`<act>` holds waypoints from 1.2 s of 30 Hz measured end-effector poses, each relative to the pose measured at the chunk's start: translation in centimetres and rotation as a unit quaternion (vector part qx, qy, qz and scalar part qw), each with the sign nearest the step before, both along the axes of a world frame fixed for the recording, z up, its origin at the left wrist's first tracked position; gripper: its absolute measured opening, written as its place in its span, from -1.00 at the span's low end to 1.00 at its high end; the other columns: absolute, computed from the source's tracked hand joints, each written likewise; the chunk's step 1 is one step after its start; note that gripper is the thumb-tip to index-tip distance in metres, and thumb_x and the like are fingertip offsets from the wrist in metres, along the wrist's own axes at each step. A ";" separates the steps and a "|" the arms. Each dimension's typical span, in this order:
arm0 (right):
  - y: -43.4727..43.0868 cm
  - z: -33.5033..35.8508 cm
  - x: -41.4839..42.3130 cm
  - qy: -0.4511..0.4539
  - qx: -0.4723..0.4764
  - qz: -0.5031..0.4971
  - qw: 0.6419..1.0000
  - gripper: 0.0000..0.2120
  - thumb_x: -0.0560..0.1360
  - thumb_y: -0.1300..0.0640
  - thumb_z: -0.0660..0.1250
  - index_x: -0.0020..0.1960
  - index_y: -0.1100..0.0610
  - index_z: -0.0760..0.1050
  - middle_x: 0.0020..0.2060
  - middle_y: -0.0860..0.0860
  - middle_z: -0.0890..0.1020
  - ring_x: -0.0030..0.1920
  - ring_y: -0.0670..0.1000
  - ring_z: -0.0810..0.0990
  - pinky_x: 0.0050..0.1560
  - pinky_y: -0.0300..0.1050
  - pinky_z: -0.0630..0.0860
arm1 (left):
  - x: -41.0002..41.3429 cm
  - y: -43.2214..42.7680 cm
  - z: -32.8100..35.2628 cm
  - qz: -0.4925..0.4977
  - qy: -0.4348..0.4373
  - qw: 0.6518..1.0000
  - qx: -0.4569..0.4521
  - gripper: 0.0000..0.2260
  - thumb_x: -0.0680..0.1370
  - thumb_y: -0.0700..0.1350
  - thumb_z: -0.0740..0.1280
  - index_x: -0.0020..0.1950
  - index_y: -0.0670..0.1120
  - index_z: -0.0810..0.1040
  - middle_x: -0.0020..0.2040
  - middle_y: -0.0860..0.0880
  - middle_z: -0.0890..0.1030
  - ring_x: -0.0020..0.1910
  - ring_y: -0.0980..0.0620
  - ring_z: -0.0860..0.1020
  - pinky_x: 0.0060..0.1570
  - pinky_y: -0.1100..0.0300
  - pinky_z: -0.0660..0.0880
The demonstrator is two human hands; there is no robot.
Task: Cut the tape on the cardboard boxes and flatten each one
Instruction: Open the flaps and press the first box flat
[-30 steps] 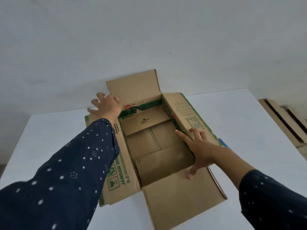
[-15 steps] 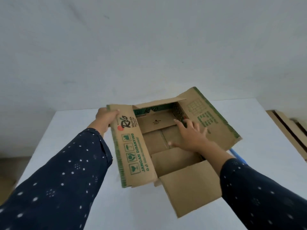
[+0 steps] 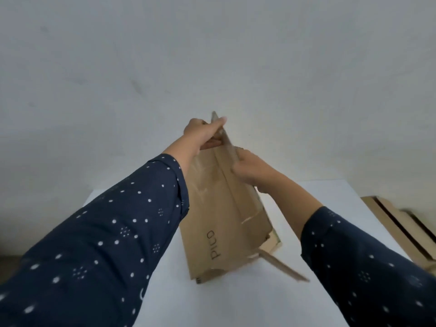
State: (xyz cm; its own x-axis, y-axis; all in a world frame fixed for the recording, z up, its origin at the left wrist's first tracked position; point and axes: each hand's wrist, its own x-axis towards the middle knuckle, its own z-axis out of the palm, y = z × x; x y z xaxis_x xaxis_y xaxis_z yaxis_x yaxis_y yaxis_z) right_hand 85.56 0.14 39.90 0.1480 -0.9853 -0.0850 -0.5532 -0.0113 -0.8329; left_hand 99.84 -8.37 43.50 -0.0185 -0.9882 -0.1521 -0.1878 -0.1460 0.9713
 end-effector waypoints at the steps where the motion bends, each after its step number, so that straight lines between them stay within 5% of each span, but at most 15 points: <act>1: -0.2 0.1 -0.9 -0.021 -0.006 -0.026 0.999 -0.53 0.41 0.17 0.13 0.27 -0.01 0.53 0.10 0.04 0.65 0.07 0.11 0.64 0.07 0.20 0.61 | -0.8 0.4 -0.1 -0.014 0.000 1.000 -0.005 -0.47 0.42 0.22 0.52 0.12 -0.19 0.59 -0.03 -0.13 0.71 -0.11 -0.06 0.72 -0.01 0.04 0.67; 5: -0.3 -0.6 -4.4 -0.022 0.019 -0.096 0.995 -0.46 0.32 0.19 0.12 0.30 0.08 0.47 0.10 0.07 0.61 0.11 0.15 0.59 0.12 0.15 0.59 | -0.8 1.2 -4.3 0.030 -0.199 0.979 -0.042 -0.52 0.58 0.22 0.30 0.39 -0.04 0.43 0.37 -0.08 0.46 0.31 -0.13 0.48 0.26 -0.02 0.48; 7: 0.3 -1.3 -5.9 -0.008 0.046 -0.102 0.994 -0.58 0.43 0.25 0.14 0.27 0.09 0.40 0.03 0.04 0.56 0.05 0.09 0.57 0.00 0.03 0.59 | 0.6 2.0 -7.9 0.063 -0.252 0.966 0.013 -0.43 0.60 0.19 0.26 0.54 0.00 0.25 0.51 -0.13 0.24 0.44 -0.23 0.30 0.37 -0.11 0.36; 10: 0.0 -2.8 -7.3 -0.022 0.087 -0.104 0.991 -0.61 0.53 0.35 0.12 0.30 0.07 0.33 -0.03 -0.01 0.52 -0.06 0.00 0.52 -0.18 -0.10 0.51 | 1.8 4.0 -13.1 0.057 -0.195 0.965 0.163 -0.30 0.62 0.26 0.18 0.63 -0.03 0.02 0.60 -0.19 0.11 0.53 -0.28 0.20 0.46 -0.21 0.25; 14: -1.6 -3.7 -7.6 -0.013 0.091 -0.106 0.990 -0.59 0.53 0.29 0.14 0.35 0.06 0.27 0.10 0.07 0.51 0.10 0.15 0.53 0.13 0.15 0.56 | 2.0 6.5 -16.1 0.042 -0.074 0.956 0.282 -0.26 0.58 0.37 0.15 0.53 -0.17 0.28 0.43 -0.17 0.43 0.28 -0.18 0.48 0.22 -0.05 0.48; 17: -2.6 -3.7 -8.0 0.018 0.078 -0.097 0.992 -0.41 0.54 0.29 0.12 0.53 0.04 0.09 0.16 0.10 0.48 0.13 0.18 0.51 0.13 0.14 0.56 | 3.3 6.1 -16.6 0.078 -0.055 0.968 0.231 -0.29 0.54 0.29 0.35 0.44 -0.23 0.39 0.36 -0.19 0.50 0.25 -0.20 0.51 0.19 -0.04 0.50; 21: -3.6 -3.3 -8.6 0.029 0.065 -0.093 0.993 -0.32 0.57 0.30 0.09 0.59 -0.04 -0.07 0.22 0.12 0.45 0.13 0.20 0.48 0.01 0.07 0.53 | 6.0 4.8 -14.0 0.088 0.004 0.986 0.143 -0.57 0.55 0.01 0.44 0.34 -0.18 0.54 0.22 -0.15 0.63 0.12 -0.16 0.60 0.12 -0.05 0.54; 25: -3.9 -3.9 -7.2 0.025 0.057 -0.084 0.995 -0.34 0.61 0.21 0.08 0.60 -0.05 -0.13 0.37 0.21 0.41 0.25 0.27 0.47 0.22 0.20 0.51 | 5.8 4.2 -10.1 -0.047 0.134 0.980 0.137 -0.46 0.56 0.33 0.27 0.34 -0.04 0.59 -0.06 0.02 0.62 -0.08 -0.02 0.58 -0.01 0.09 0.52; 27: -3.7 -4.0 -5.8 -0.005 0.043 -0.084 0.996 -0.38 0.67 0.04 0.08 0.61 -0.05 -0.18 0.48 0.18 0.31 0.39 0.27 0.38 0.37 0.15 0.38 | 3.9 4.0 -9.0 -0.063 0.177 0.973 0.138 -0.47 0.61 0.34 0.15 0.34 0.01 0.60 -0.10 -0.03 0.57 -0.12 -0.03 0.55 0.01 0.09 0.54; 31: -3.5 -4.1 -3.2 -0.022 0.025 -0.045 0.998 -0.12 0.55 -0.32 0.20 0.62 -0.02 -0.23 0.57 0.10 0.17 0.48 0.21 0.30 0.32 0.03 0.39 | 0.1 4.4 -9.0 -0.062 0.131 0.983 0.111 -0.57 0.72 0.07 0.04 0.26 -0.09 0.63 0.09 -0.11 0.58 0.00 -0.08 0.53 0.15 0.06 0.52; 36: -5.1 -6.0 -2.4 0.082 0.011 0.017 0.996 -0.01 0.54 0.04 0.37 0.58 -0.03 -0.37 0.57 0.13 0.14 0.38 0.24 0.43 -0.17 -0.25 0.58 | -0.3 5.0 -10.8 -0.030 -0.044 0.996 0.073 -0.63 0.70 0.11 0.13 0.40 -0.05 0.45 0.39 -0.10 0.47 0.21 -0.03 0.50 0.28 0.02 0.46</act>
State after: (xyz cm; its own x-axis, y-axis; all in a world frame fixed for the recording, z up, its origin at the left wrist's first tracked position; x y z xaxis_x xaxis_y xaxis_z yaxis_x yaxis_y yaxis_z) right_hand 83.11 -4.93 33.92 0.1637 -0.9776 -0.1324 -0.6813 -0.0150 -0.7319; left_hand 99.50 -3.36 32.66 -0.0576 -0.9530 -0.2975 -0.2841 -0.2700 0.9200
